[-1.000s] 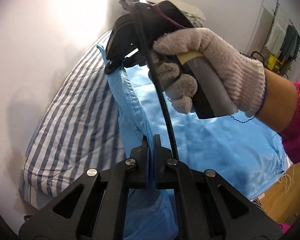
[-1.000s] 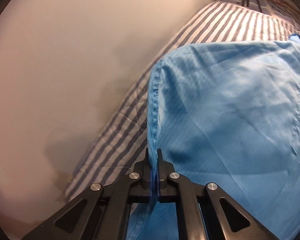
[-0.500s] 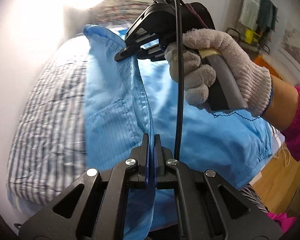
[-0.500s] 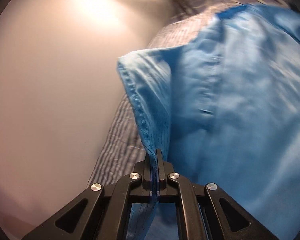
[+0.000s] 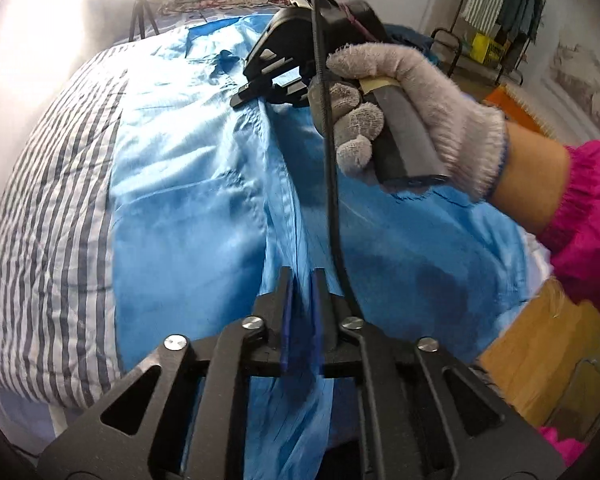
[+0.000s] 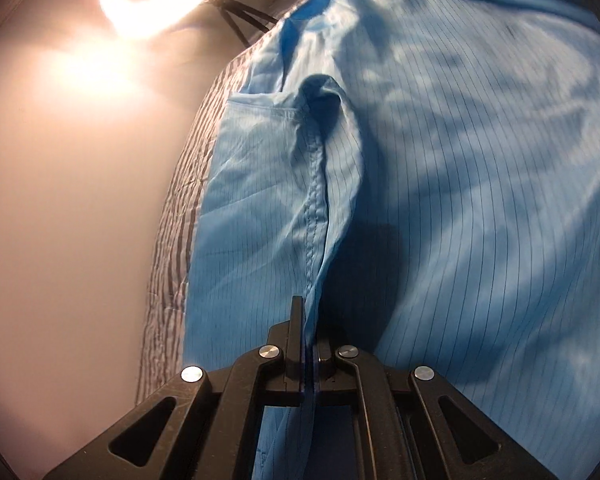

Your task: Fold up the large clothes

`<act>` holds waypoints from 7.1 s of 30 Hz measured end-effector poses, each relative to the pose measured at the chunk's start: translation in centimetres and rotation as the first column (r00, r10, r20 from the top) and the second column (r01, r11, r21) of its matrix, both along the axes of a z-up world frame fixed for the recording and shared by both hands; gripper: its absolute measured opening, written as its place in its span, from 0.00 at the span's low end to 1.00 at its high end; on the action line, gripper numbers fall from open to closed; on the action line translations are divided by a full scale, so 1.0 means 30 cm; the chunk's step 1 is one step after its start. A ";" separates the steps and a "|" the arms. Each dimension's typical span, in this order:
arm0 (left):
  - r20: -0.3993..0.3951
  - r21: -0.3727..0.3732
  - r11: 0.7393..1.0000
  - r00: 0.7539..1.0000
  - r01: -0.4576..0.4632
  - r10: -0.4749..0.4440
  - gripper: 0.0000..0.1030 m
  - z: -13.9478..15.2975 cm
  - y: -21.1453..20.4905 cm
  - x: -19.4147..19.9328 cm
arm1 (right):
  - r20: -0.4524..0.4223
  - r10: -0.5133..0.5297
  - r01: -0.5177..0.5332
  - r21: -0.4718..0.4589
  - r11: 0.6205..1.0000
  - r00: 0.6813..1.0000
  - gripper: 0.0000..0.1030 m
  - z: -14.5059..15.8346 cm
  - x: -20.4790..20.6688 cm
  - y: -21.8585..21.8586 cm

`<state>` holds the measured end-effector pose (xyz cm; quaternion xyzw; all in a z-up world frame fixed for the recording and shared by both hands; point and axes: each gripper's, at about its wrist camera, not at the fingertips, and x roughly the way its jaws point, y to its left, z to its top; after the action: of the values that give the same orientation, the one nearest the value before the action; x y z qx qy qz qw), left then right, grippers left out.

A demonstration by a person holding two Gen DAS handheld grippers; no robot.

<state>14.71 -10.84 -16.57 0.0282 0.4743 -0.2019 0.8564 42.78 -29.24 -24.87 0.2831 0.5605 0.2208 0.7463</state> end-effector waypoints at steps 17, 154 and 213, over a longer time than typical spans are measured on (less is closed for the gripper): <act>-0.074 -0.164 0.952 0.965 -0.260 0.251 0.36 0.050 0.493 -0.186 | 0.118 0.186 -0.174 -0.110 0.979 0.975 0.38 0.267 -0.345 -0.016; -0.067 -0.199 0.980 0.997 0.020 -0.034 0.43 0.032 -0.073 0.020 | 0.013 -0.545 0.532 -0.239 0.812 0.838 0.18 0.126 -1.145 -1.411; -0.283 -0.256 0.954 0.956 -0.158 0.082 0.00 -0.185 -0.066 0.103 | 0.249 0.024 0.055 -0.303 0.951 0.968 0.37 0.268 -0.713 -0.934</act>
<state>17.81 -12.81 -22.11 -0.1480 0.5543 -0.2149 0.7904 21.38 -57.27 -16.84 0.1378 0.4874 0.1587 0.8475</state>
